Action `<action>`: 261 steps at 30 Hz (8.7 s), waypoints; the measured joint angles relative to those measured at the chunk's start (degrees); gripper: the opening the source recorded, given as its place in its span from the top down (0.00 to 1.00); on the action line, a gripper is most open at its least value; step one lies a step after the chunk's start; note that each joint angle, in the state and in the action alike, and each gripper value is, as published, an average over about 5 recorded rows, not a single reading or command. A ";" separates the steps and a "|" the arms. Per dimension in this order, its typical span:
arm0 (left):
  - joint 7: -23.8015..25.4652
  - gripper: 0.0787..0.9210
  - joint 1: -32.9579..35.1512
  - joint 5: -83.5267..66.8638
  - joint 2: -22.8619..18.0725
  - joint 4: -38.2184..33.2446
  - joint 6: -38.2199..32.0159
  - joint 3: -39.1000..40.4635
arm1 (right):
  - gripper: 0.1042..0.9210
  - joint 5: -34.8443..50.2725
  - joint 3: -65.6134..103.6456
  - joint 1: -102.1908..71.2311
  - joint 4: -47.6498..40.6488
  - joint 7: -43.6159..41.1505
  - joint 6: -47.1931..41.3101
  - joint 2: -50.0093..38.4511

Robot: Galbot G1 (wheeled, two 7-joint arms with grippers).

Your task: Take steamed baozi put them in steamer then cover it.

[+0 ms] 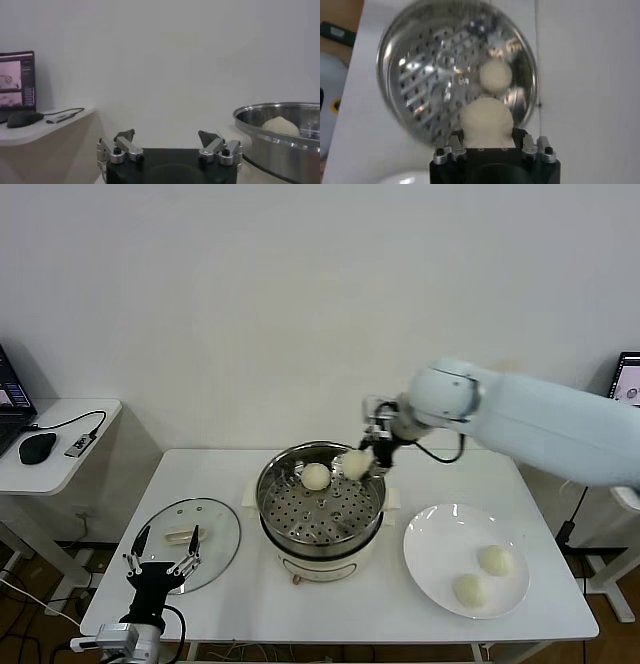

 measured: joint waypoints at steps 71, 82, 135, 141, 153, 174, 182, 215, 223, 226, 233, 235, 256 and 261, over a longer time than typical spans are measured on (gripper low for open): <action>-0.10 0.12 2.70 2.48 -1.50 -0.85 -1.22 0.21 | 0.12 -34.76 18.51 -32.92 15.74 -15.98 16.31 -38.30; 0.07 0.12 3.07 2.40 -1.63 -1.10 -1.30 0.00 | 0.12 -37.73 23.71 -41.73 13.05 -14.15 16.78 -36.53; -0.07 0.12 1.45 1.94 -0.45 -1.15 -1.11 0.53 | 0.39 -21.50 16.61 -8.54 6.97 -15.22 15.75 -25.36; -0.19 0.12 1.34 2.19 -1.16 -0.99 -1.35 0.43 | 0.39 -19.27 12.04 -3.19 6.67 -13.88 17.90 -17.68; -0.55 0.12 1.20 2.39 -2.50 -1.71 -1.50 -0.18 | 0.39 -21.71 0.87 -0.25 3.91 -11.19 28.60 -2.33; -0.73 0.12 1.36 2.08 -3.14 -1.96 -1.87 -0.53 | 0.38 -34.76 -7.32 -1.04 0.45 -11.57 48.51 8.03; -0.75 0.12 1.20 2.18 -3.31 -1.84 -1.86 -0.11 | 0.35 -37.74 -7.83 -1.81 0.68 -11.71 51.70 7.47; -0.42 0.12 0.09 2.61 -0.98 -0.31 -1.88 0.90 | 0.12 -26.55 2.88 -2.41 8.76 -13.04 18.50 -20.42; -0.43 0.12 0.15 3.07 -0.94 0.08 -1.92 1.30 | 0.12 -30.50 10.62 -13.25 8.45 -14.58 16.81 -29.03; -0.42 0.12 0.34 3.14 -0.87 0.20 -1.92 1.20 | 0.12 -32.62 15.07 -19.04 7.34 -15.64 17.43 -30.81; -0.42 0.12 0.73 3.37 -0.91 0.52 -1.91 0.99 | 0.12 -37.53 25.60 -31.55 4.43 -17.75 19.45 -33.10; -0.42 0.12 0.77 3.40 -0.96 0.59 -1.91 0.97 | 0.12 -38.80 28.09 -34.51 3.65 -18.00 19.88 -33.40; -0.40 0.12 1.19 3.52 -1.08 0.58 -1.86 0.62 | 0.12 -46.80 40.45 -50.95 -3.64 -17.34 21.69 -31.49; -0.40 0.12 1.20 3.52 -1.09 0.57 -1.86 0.62 | 0.16 -47.44 41.26 -51.95 -4.69 -16.91 21.72 -30.73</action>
